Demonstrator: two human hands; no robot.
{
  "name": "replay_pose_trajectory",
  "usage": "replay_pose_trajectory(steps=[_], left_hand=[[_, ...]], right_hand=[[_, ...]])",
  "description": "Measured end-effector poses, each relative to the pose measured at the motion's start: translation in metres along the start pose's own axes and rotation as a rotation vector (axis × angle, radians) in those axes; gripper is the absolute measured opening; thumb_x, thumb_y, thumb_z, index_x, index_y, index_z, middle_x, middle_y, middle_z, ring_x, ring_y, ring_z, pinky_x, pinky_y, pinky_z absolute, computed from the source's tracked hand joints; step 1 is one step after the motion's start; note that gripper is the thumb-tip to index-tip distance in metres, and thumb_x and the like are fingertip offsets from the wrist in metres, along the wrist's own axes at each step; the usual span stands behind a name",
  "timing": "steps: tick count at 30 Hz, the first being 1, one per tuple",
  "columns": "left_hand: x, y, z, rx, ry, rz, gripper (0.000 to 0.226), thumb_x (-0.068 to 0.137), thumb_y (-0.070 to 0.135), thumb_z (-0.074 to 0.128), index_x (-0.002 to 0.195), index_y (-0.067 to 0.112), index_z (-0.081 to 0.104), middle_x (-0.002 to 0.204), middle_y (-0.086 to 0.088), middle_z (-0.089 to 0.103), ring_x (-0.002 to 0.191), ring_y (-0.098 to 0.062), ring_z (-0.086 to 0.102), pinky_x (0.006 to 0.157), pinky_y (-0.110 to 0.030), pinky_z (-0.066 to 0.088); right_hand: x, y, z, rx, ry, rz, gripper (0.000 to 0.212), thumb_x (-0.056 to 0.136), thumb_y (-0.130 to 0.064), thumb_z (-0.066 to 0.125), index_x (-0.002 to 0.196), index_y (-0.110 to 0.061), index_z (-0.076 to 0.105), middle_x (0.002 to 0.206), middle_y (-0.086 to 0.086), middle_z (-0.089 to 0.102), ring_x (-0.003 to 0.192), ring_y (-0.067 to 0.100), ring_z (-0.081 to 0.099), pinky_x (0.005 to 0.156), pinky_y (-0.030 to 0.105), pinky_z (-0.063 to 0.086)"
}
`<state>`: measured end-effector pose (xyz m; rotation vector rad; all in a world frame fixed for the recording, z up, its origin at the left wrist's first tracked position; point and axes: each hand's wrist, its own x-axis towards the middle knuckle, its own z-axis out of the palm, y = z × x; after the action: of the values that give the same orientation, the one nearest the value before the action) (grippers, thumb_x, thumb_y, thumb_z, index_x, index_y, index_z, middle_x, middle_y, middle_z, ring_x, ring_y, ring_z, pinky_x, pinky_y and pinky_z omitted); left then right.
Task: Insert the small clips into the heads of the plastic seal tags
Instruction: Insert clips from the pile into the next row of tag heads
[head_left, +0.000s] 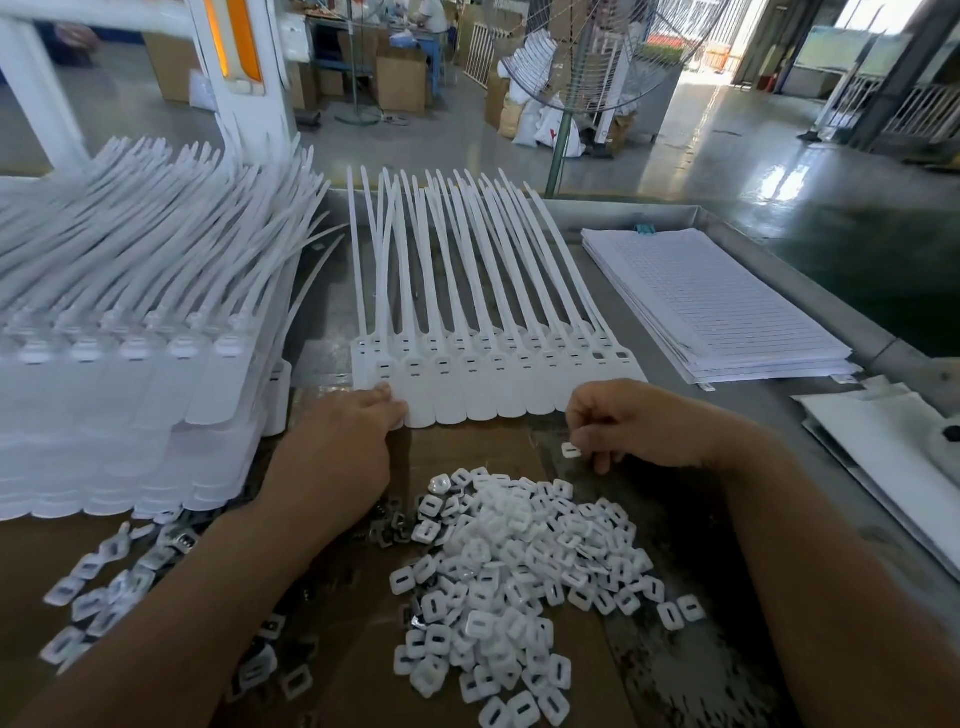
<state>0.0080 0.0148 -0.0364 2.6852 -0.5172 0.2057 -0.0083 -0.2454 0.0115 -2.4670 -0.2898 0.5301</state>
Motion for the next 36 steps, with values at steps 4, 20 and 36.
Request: replay_pose_trajectory(steps=[4,20,36], left_hand=[[0.001,-0.001,0.001,0.008,-0.008,-0.009,0.044,0.086,-0.002,0.043,0.127,0.012,0.053,0.14,-0.006,0.043,0.13,-0.023,0.037,0.111,-0.037,0.028],[-0.001,-0.001,0.0,-0.006,-0.005,-0.014,0.045,0.086,-0.003,0.04,0.125,0.014,0.055,0.142,-0.004,0.04,0.13,-0.022,0.037,0.107,-0.032,0.027],[0.001,-0.004,0.004,0.036,-0.008,0.014,0.047,0.086,-0.002,0.041,0.128,0.016,0.052,0.142,-0.003,0.041,0.129,-0.021,0.038,0.108,-0.032,0.03]], right_hand=[[0.001,0.002,-0.001,0.079,0.086,-0.029,0.013,0.09,-0.007,0.056,0.095,-0.019,0.059,0.078,-0.006,0.064,0.065,0.0,0.061,0.066,0.012,0.047],[0.012,0.021,-0.015,0.389,0.799,0.103,0.006,0.086,-0.013,0.062,0.088,-0.015,0.068,0.072,-0.002,0.067,0.059,0.008,0.064,0.054,0.016,0.045],[0.045,0.037,-0.017,0.264,0.86,0.216,0.008,0.087,-0.01,0.061,0.086,-0.017,0.06,0.076,-0.005,0.062,0.066,0.004,0.058,0.061,0.016,0.045]])
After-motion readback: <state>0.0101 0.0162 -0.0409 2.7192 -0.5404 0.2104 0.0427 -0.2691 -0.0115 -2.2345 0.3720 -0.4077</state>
